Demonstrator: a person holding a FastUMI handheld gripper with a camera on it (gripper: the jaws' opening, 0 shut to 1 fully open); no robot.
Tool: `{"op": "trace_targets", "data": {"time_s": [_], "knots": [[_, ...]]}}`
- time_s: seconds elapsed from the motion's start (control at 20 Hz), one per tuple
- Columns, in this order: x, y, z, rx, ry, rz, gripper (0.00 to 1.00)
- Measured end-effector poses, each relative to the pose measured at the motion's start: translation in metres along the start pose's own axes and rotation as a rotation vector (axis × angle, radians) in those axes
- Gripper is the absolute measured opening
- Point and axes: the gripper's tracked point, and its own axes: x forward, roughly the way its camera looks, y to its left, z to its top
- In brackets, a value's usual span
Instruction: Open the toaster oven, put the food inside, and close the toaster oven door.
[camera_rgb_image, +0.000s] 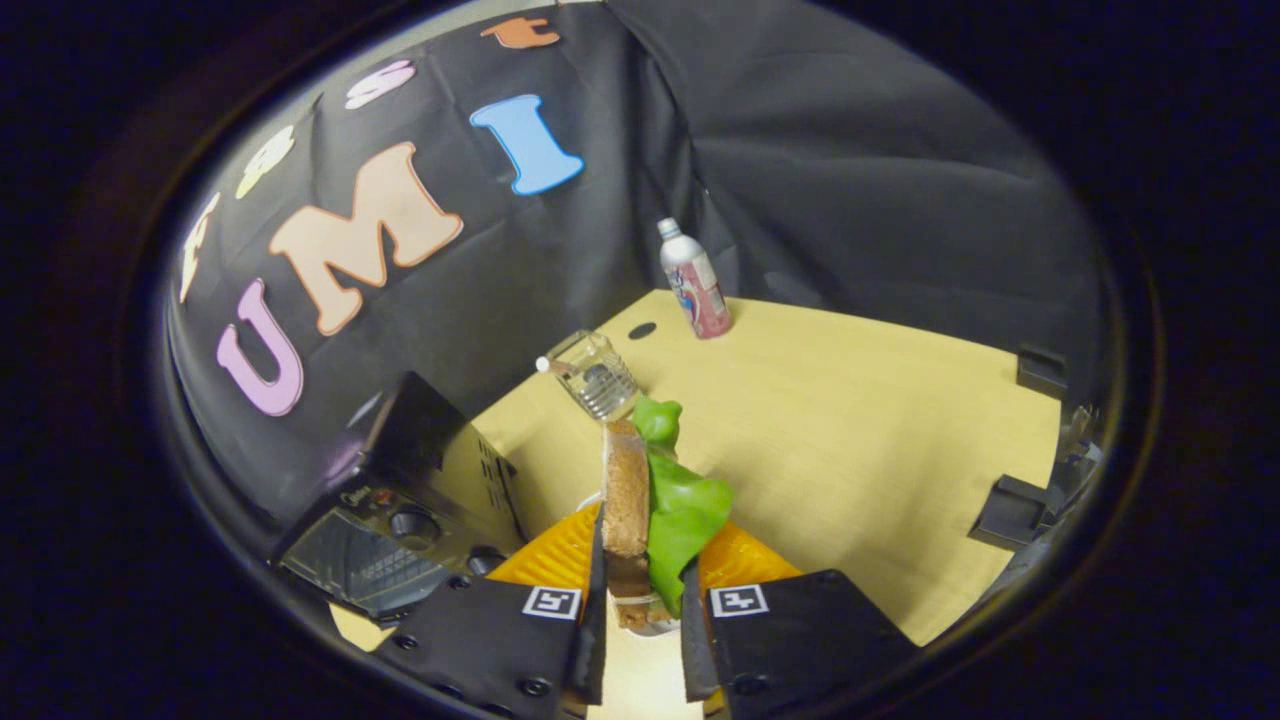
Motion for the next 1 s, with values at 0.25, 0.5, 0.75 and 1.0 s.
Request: {"op": "trace_targets", "data": {"time_s": [0.25,0.5,0.75,1.0], "knots": [[-0.024,0.024,0.027,0.036,-0.084,0.034,0.33],[-0.053,0.054,0.034,0.124,-0.141,0.077,0.33],[-0.075,0.089,0.016,0.228,-0.137,0.15,0.32],[-0.096,0.109,-0.004,0.295,-0.128,0.188,0.33]]}}
